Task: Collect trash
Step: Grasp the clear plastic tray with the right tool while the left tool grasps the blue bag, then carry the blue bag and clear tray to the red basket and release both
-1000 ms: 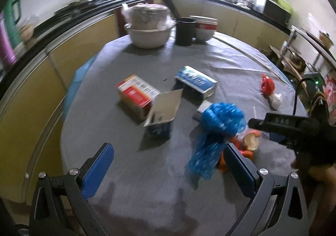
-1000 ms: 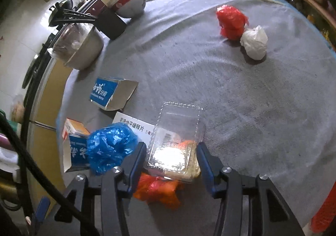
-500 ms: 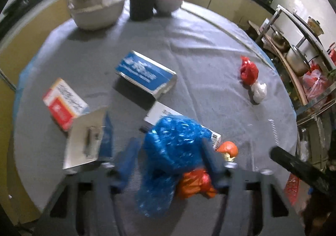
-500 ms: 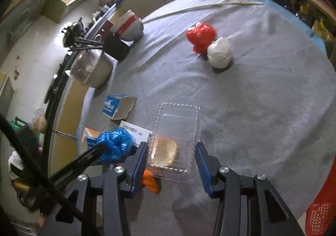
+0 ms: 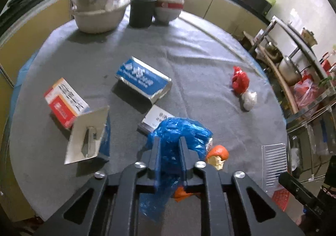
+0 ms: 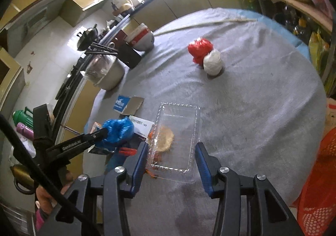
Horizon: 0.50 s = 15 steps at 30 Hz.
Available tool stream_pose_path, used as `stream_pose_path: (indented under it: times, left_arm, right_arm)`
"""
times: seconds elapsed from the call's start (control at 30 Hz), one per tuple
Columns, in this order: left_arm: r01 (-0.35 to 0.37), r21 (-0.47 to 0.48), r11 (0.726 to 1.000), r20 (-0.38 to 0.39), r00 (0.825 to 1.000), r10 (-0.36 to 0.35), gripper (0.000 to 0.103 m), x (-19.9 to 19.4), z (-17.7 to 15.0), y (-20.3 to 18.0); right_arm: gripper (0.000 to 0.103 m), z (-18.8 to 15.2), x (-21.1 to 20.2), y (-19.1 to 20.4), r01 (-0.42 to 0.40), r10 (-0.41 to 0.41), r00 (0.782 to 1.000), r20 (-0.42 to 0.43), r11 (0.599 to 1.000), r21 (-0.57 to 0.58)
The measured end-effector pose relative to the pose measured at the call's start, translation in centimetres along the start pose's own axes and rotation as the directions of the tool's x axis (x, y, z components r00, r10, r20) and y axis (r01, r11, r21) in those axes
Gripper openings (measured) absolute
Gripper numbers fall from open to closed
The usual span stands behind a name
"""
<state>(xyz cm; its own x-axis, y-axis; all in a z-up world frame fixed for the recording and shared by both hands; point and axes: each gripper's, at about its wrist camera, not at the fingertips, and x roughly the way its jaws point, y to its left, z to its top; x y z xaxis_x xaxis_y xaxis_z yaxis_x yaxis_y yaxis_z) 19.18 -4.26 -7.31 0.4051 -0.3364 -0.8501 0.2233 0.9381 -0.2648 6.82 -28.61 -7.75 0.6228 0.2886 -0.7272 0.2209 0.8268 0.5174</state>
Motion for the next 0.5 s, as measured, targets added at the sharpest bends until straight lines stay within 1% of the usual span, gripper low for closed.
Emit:
stream_pose_path:
  times: [0.07,0.17,0.27,0.33,0.4,0.5]
  left_arm:
    - [-0.004,0.005,1.000,0.029,1.000,0.004,0.007,-1.3,0.0,0.0]
    - [0.008,0.017,1.000,0.075,0.997,-0.009,0.007,-3.4,-0.1,-0.2]
    - [0.012,0.051,0.999,0.117,0.993,-0.018,0.007,-5.3,-0.4,-1.2]
    - [0.040,0.089,0.995,0.134,0.990,-0.051,0.007,-6.4,-0.8,-2.5]
    - [0.069,0.156,0.985,0.146,0.985,-0.093,0.007,-7.3,-1.5,-4.8]
    - [0.124,0.249,0.960,0.105,0.982,-0.154,0.007,-7.3,-2.9,-8.3]
  right_arm:
    - [0.049,-0.2,-0.9,-0.2,-0.003,0.003,1.000,0.027,1.000,-0.008]
    - [0.049,-0.4,-1.9,-0.8,-0.008,0.008,0.998,0.058,1.000,-0.003]
    - [0.049,-0.6,-3.1,-1.8,0.012,-0.012,0.996,0.087,1.000,0.002]
    - [0.049,-0.8,-4.2,-2.6,0.030,-0.032,0.994,0.109,0.999,0.014]
    - [0.049,-1.0,-5.3,-3.4,0.053,-0.055,0.990,0.130,0.998,0.024]
    - [0.049,-1.4,-7.5,-5.9,0.074,-0.084,0.985,0.153,0.995,0.072]
